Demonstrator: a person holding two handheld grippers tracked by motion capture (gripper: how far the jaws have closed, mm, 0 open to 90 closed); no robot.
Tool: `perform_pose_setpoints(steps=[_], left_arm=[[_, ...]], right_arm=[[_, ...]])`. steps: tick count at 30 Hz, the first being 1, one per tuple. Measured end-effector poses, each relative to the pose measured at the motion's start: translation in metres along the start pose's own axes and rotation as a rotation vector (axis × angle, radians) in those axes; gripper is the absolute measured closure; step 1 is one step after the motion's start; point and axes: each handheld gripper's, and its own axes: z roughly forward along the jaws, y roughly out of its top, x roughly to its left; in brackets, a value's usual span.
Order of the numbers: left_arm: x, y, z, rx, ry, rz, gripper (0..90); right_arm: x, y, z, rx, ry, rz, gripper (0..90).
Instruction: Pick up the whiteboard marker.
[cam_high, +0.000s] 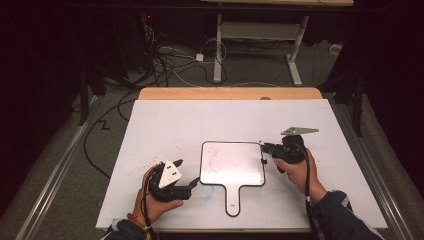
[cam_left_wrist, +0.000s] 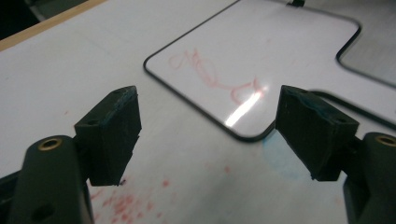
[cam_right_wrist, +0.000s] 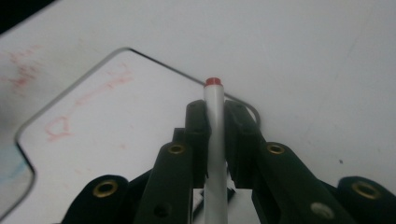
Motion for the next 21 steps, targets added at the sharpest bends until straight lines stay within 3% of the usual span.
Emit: perform_pose_setpoints(steps=[4, 7, 8, 9, 11, 13, 15, 16, 21], left_arm=[[-0.004, 0.02, 0.011, -0.051, -0.074, -0.055, 23.5], [-0.014, 0.044, 0.028, -0.082, -0.14, -0.068, 24.4], [-0.014, 0.044, 0.028, -0.082, -0.14, -0.068, 24.5], [-0.022, 0.056, 0.039, -0.1, -0.189, -0.069, 24.8], [-0.026, 0.062, 0.045, -0.109, -0.212, -0.068, 25.1], [-0.038, 0.077, 0.062, -0.124, -0.269, -0.085, 26.5], [-0.042, 0.081, 0.068, -0.126, -0.284, -0.089, 26.9], [-0.049, 0.087, 0.078, -0.124, -0.315, -0.099, 27.6], [-0.059, 0.093, 0.092, -0.135, -0.344, -0.126, 29.1]], right_arm=[[0.015, 0.007, -0.013, -0.088, 0.031, -0.028, 81.5], [0.027, 0.009, -0.019, -0.136, 0.064, -0.056, 81.5], [0.031, 0.01, -0.02, -0.151, 0.074, -0.065, 81.5], [0.035, 0.01, -0.02, -0.155, 0.085, -0.073, 81.5], [0.043, 0.01, -0.022, -0.174, 0.113, -0.09, 81.6], [0.051, 0.009, -0.023, -0.186, 0.134, -0.103, 81.6], [0.057, 0.008, -0.024, -0.193, 0.142, -0.112, 81.6], [0.059, 0.007, -0.025, -0.198, 0.147, -0.111, 81.6], [0.065, 0.004, -0.026, -0.214, 0.161, -0.105, 81.5]])
